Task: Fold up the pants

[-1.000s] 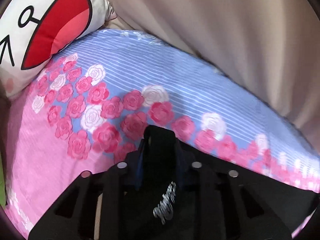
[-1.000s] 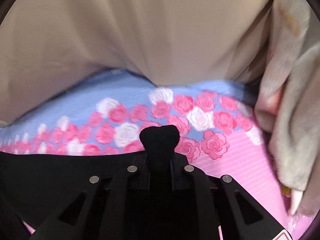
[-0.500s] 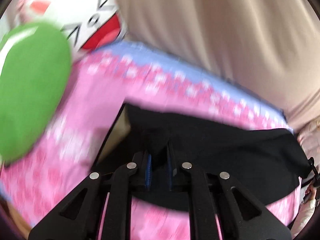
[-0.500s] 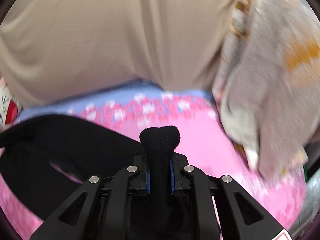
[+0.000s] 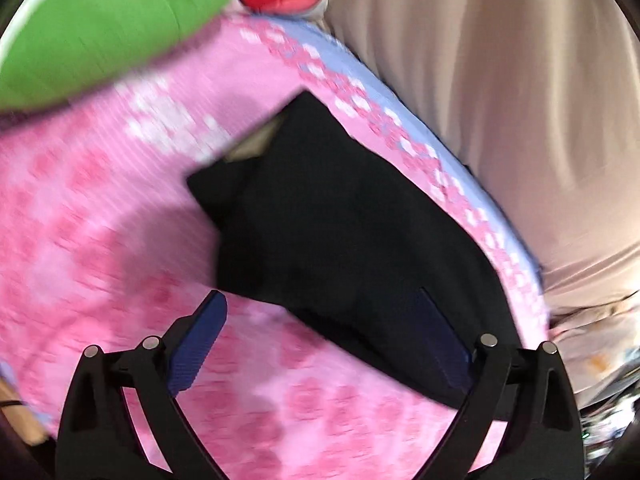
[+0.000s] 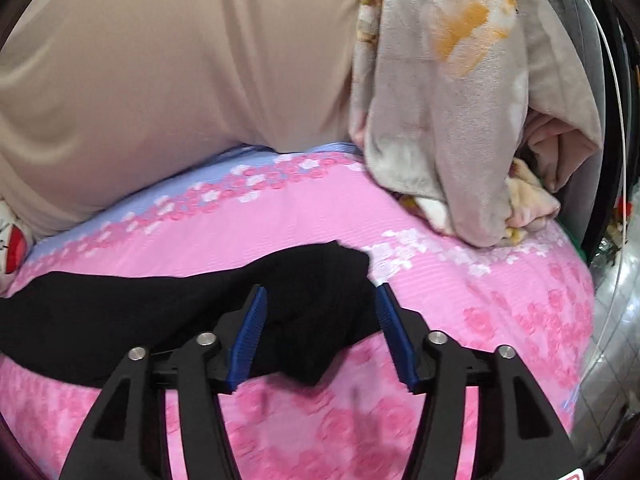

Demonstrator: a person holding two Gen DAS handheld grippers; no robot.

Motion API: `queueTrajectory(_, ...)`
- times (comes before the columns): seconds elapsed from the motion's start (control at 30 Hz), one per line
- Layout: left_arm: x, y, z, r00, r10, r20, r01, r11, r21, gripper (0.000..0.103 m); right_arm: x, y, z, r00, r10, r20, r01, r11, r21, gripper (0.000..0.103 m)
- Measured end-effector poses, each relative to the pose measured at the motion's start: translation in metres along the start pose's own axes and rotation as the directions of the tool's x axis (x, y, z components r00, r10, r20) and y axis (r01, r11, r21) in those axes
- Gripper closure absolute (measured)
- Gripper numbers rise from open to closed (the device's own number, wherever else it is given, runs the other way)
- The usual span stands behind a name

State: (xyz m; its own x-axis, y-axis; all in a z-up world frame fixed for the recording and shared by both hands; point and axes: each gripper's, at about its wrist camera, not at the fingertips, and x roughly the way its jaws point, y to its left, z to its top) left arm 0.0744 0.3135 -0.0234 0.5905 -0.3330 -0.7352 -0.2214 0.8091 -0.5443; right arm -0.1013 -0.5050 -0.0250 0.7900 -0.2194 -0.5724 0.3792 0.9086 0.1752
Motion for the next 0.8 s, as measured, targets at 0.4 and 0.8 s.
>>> queueTrajectory(0.4, -0.007, -0.019, 0.046, 1.0, 0.016, 0.022, -0.018, 0.994, 0.105, 0.093, 0.001, 0.024, -0.043, 0.982, 0.174, -0.078, -0.161, 0.975, 0.155, 0.042)
queueTrajectory(0.8, 0.029, 0.007, 0.019, 0.993, 0.115, -0.009, -0.114, 0.993, 0.041, 0.091, 0.053, 0.047, 0.003, 0.954, 0.261, -0.147, -0.207, 0.93, 0.304, 0.026)
